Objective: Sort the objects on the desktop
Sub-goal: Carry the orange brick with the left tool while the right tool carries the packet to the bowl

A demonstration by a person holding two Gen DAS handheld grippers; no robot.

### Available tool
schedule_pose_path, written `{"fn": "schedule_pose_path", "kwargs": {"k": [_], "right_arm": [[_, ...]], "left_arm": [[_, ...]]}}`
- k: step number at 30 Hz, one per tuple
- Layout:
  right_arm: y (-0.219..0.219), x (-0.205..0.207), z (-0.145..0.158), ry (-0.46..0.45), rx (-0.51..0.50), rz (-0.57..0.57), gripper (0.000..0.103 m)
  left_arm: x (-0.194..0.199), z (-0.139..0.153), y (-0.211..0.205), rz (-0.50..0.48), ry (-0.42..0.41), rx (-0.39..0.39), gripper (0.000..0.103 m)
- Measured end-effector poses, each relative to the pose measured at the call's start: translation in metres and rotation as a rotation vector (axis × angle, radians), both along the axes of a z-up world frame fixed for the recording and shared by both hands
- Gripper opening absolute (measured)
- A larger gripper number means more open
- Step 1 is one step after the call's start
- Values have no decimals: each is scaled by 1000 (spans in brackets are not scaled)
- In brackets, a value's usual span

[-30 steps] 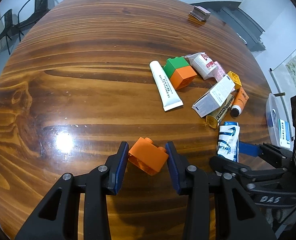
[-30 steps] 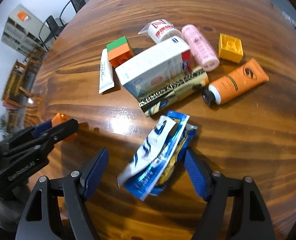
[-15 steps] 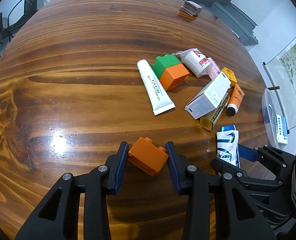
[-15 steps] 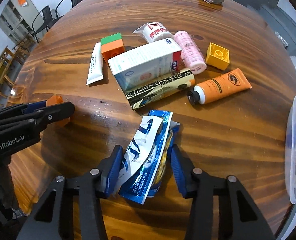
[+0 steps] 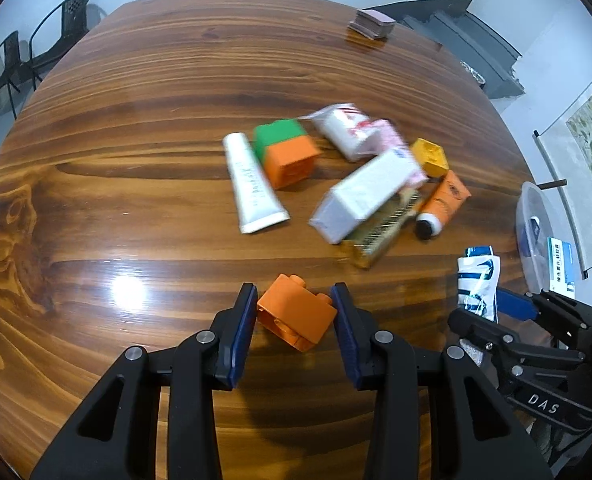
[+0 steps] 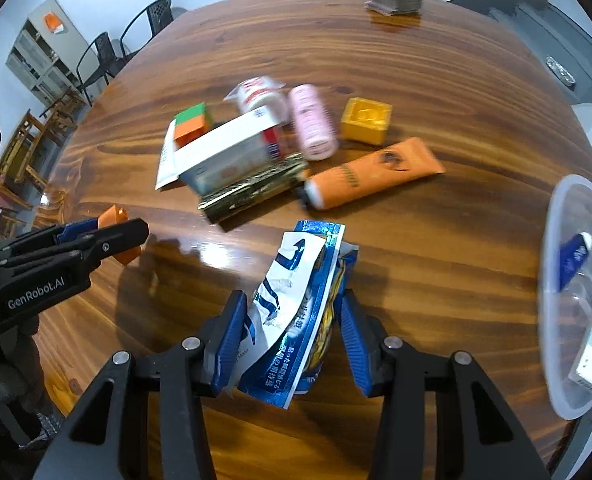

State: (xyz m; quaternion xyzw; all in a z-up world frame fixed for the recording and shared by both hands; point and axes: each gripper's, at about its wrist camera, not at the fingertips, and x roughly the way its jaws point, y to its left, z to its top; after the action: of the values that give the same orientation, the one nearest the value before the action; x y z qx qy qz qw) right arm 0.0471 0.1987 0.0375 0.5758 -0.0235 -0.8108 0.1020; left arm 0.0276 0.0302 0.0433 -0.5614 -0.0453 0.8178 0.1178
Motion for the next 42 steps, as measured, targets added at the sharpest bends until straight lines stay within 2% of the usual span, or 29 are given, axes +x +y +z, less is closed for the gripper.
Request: {"fn": "schedule_pose_path", "kwargs": {"k": [5, 11, 20, 30, 42], "right_arm": [[40, 7, 11, 23, -20, -39, 51], [110, 21, 27, 60, -54, -116, 51], [182, 31, 42, 110, -95, -191, 51], [243, 32, 48, 136, -95, -273, 51], [293, 27, 45, 144, -87, -331, 51]], "left_arm": [[5, 7, 36, -23, 6, -10, 41], [9, 15, 79, -52, 20, -28, 41], [17, 23, 141, -93, 20, -27, 41], [26, 30, 208, -182, 32, 16, 41], [26, 30, 264, -270, 34, 55, 41]]}}
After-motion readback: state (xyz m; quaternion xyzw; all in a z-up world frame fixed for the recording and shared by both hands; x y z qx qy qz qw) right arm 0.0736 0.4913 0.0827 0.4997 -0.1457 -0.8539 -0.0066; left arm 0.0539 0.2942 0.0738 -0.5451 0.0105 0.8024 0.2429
